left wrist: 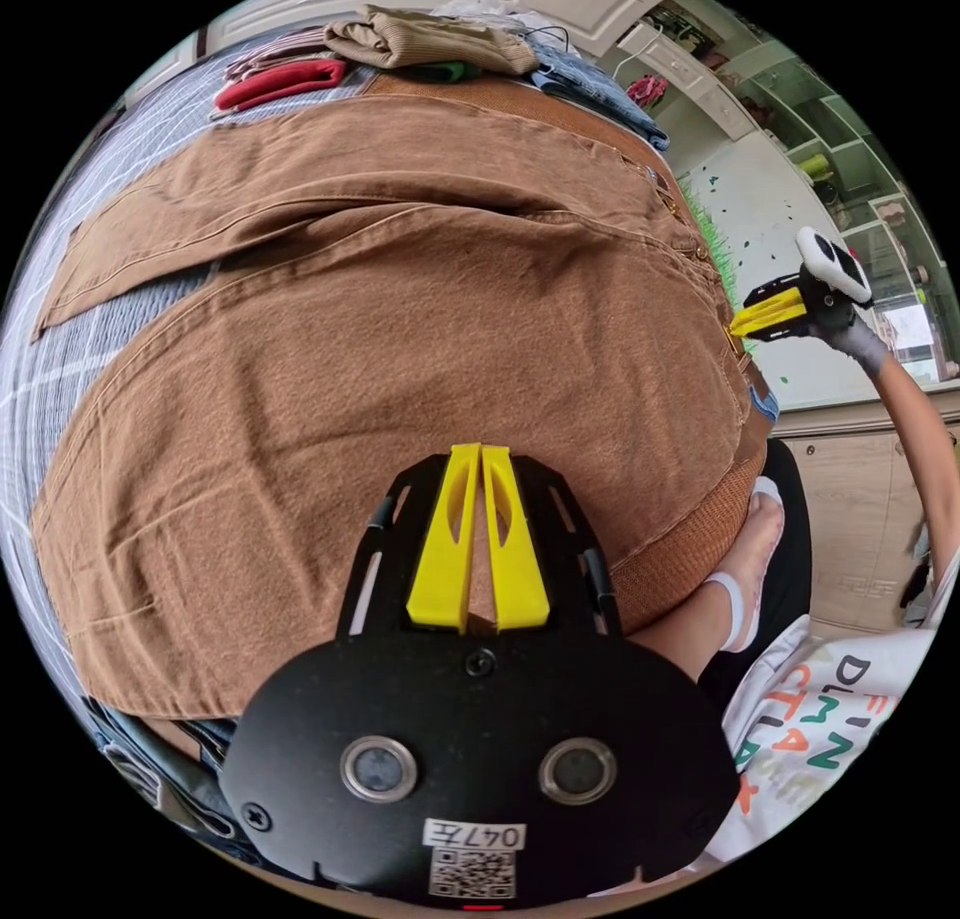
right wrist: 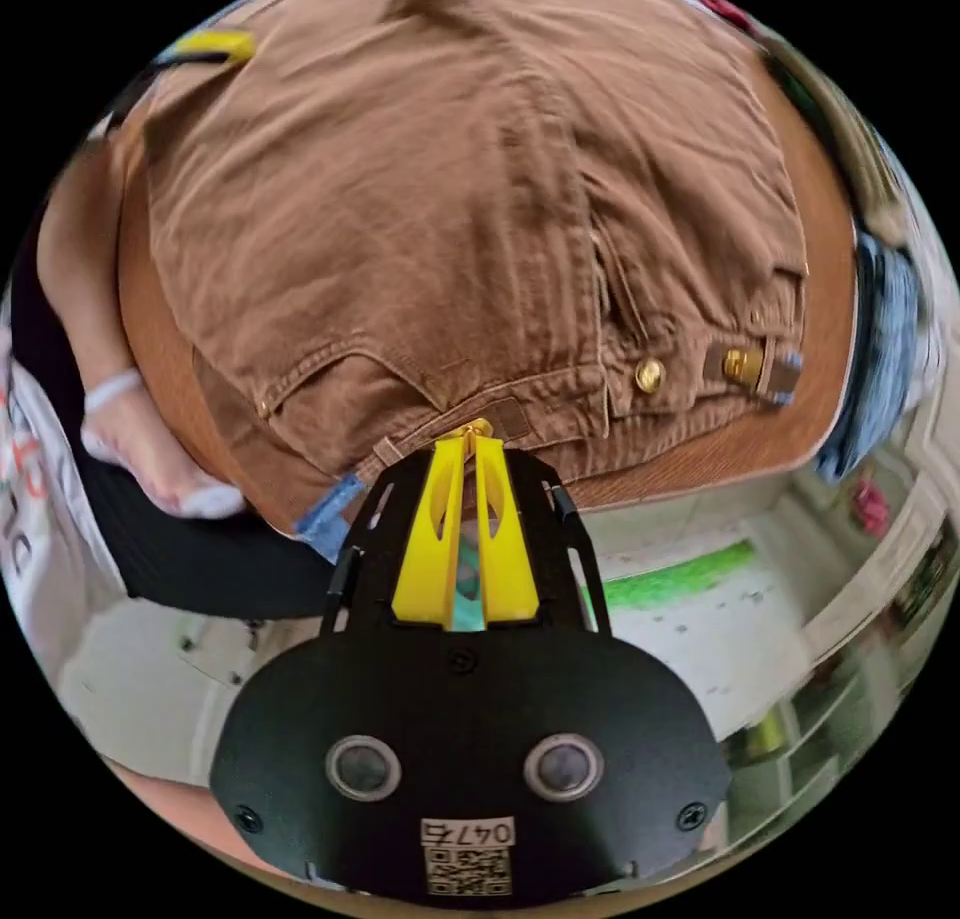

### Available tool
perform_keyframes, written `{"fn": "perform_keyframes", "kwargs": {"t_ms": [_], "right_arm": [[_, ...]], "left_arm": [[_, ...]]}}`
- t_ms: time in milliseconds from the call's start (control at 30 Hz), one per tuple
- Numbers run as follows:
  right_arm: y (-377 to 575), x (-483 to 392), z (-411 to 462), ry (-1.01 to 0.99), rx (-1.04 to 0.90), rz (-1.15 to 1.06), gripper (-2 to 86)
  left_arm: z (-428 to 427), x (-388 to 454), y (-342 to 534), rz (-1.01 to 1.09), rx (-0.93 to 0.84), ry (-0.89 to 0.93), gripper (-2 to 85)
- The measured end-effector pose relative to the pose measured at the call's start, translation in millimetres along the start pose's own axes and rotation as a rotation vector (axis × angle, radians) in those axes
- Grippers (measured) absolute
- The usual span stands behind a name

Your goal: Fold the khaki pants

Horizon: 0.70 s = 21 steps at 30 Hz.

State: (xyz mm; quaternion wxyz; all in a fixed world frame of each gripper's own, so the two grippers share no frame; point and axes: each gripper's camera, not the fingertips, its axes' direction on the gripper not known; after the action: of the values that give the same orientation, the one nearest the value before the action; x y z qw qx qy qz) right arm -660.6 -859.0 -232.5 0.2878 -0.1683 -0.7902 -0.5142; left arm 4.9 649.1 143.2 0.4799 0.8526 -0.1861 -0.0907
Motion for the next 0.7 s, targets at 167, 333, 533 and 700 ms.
{"fn": "perform_keyframes", "kwargs": {"t_ms": [167,333,533,700], "right_arm": [[-28,-63,-5,0.308,-0.079,-0.431,0.1],[-44,-90,-6,0.419,-0.143,-0.590,0.3],[-50,-74,-31,0.277,-0.046,-0.350,0.1],[-34,-57,-40,0.140,0.077,-0.156,0.8]], "left_arm": [[18,1,0,-0.004,-0.001,0.023,-1.0],[33,0,0,-0.019,-0.001,0.055,-0.9],[47,6,2,-0.026,0.003,0.066,-0.9],[57,15,3,-0.021,-0.003,0.054,-1.0]]}}
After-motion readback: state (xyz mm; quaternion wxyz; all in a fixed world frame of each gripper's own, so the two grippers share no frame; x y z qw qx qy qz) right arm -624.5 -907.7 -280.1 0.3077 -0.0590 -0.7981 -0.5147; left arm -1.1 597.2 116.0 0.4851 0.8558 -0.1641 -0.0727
